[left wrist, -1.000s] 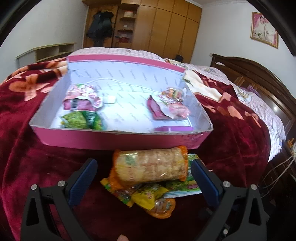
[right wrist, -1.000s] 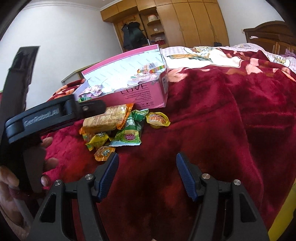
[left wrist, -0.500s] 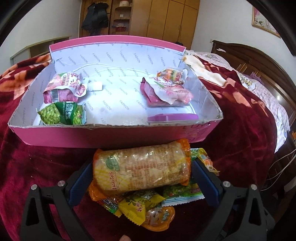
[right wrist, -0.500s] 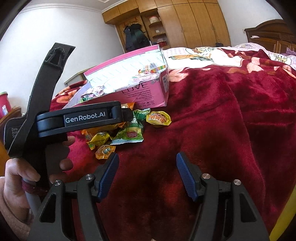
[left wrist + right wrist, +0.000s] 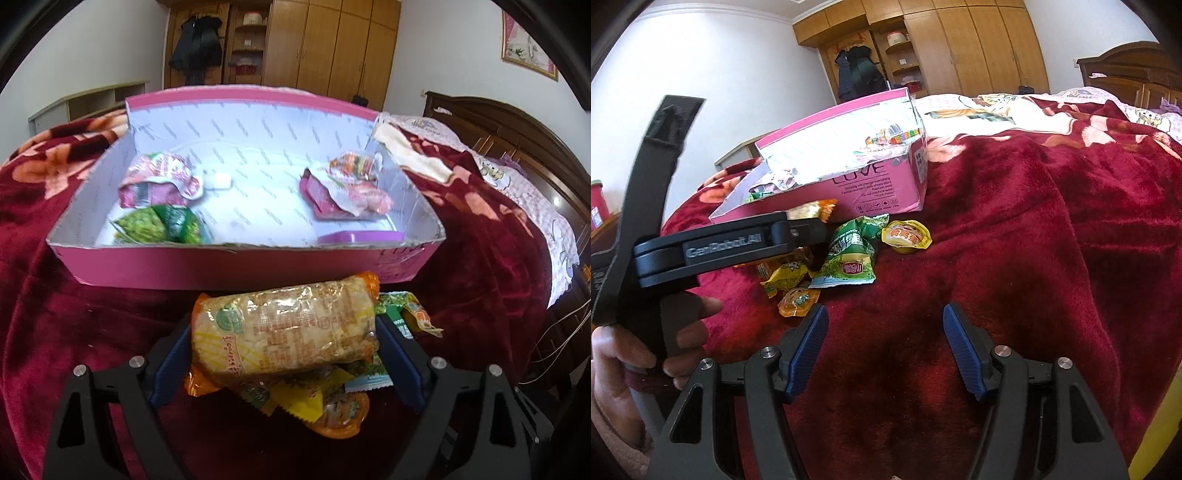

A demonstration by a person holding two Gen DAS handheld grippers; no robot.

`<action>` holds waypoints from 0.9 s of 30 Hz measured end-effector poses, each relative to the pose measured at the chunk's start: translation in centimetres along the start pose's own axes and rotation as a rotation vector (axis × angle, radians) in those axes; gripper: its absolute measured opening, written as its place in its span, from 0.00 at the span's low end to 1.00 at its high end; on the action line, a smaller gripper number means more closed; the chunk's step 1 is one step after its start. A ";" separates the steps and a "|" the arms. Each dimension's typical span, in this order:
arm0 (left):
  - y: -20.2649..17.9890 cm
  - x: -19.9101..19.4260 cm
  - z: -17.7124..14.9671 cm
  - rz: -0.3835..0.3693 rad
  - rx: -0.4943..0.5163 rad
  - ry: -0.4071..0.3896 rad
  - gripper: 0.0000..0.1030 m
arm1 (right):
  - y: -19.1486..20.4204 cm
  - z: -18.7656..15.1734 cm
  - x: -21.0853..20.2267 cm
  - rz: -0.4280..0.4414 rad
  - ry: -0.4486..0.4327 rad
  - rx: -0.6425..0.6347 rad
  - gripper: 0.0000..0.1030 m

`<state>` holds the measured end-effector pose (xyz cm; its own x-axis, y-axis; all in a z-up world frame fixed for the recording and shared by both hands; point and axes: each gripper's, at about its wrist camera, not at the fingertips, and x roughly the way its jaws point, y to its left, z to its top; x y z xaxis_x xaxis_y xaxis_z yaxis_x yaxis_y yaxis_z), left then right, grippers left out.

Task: Organize snacks
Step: 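Grasp the green snack packet with the right gripper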

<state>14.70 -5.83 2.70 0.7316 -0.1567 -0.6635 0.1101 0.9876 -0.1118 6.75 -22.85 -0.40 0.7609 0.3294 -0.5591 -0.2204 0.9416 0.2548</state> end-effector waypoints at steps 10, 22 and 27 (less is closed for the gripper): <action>3.0 -2.7 -0.7 0.088 -0.003 -0.064 0.91 | 0.8 0.8 0.0 0.035 0.005 0.031 0.64; 7.4 -2.4 -1.8 0.135 -0.084 -0.047 0.91 | 2.6 2.6 2.7 0.047 0.054 0.043 0.64; 8.1 -2.1 -2.2 0.113 -0.101 -0.041 0.91 | 2.6 3.1 4.1 0.036 0.064 0.073 0.60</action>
<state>12.60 2.52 1.60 0.7627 -0.0416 -0.6454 -0.0412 0.9928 -0.1128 11.21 -19.26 0.44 0.7124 0.3687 -0.5971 -0.1997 0.9222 0.3311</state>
